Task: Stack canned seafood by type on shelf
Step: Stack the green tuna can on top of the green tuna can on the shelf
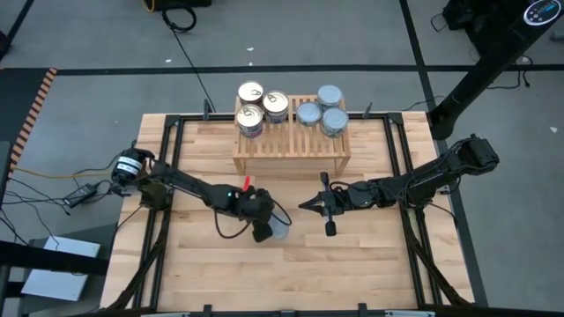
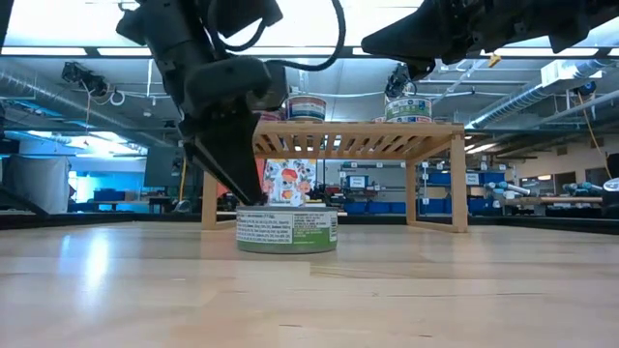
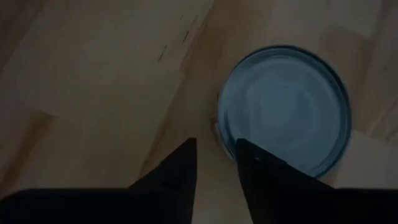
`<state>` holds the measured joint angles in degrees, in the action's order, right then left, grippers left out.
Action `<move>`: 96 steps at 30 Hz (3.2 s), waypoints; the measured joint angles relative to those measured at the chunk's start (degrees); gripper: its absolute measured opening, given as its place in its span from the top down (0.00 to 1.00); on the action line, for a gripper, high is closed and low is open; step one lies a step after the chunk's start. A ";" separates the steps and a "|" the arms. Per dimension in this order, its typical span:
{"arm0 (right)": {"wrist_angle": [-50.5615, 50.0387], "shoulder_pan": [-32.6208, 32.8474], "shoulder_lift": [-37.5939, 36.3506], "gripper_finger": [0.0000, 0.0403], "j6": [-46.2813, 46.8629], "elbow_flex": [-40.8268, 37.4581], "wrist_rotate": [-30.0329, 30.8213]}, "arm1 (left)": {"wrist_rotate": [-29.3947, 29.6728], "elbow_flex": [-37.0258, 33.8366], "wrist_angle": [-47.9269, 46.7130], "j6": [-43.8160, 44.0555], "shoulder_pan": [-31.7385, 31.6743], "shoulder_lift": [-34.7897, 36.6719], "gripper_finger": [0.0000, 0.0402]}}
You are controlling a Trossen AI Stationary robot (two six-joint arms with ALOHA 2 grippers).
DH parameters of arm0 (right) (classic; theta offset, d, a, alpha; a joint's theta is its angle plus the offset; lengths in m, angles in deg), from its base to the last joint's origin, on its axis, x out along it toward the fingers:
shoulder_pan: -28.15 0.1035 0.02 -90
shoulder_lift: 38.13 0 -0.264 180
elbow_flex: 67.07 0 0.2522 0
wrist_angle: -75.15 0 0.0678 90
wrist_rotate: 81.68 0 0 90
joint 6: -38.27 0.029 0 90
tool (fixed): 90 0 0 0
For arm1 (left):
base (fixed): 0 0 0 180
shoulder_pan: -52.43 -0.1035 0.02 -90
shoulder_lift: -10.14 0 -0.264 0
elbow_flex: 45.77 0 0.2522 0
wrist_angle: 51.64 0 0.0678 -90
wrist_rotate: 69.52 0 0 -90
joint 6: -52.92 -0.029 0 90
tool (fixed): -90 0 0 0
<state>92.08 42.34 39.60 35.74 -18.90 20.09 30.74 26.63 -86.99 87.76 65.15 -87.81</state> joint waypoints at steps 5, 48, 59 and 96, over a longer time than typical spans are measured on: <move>0.02 0.00 0.00 0.98 0.00 0.00 0.00 | -2.14 -1.01 1.05 0.40 -1.48 0.02 0.70; -1.11 0.00 0.00 0.98 0.00 0.00 -0.19 | -2.73 -0.29 6.27 -12.07 -1.24 0.00 1.00; -7.35 1.75 1.54 0.98 3.74 0.00 -5.46 | 4.09 -2.81 12.17 -17.29 1.30 0.07 1.00; -15.52 4.29 29.16 0.98 2.49 19.38 -8.62 | -2.38 -20.18 38.29 -21.76 -1.61 3.67 0.97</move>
<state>76.57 46.63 68.76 38.23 0.48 11.47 28.37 6.46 -48.69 65.99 63.54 -84.14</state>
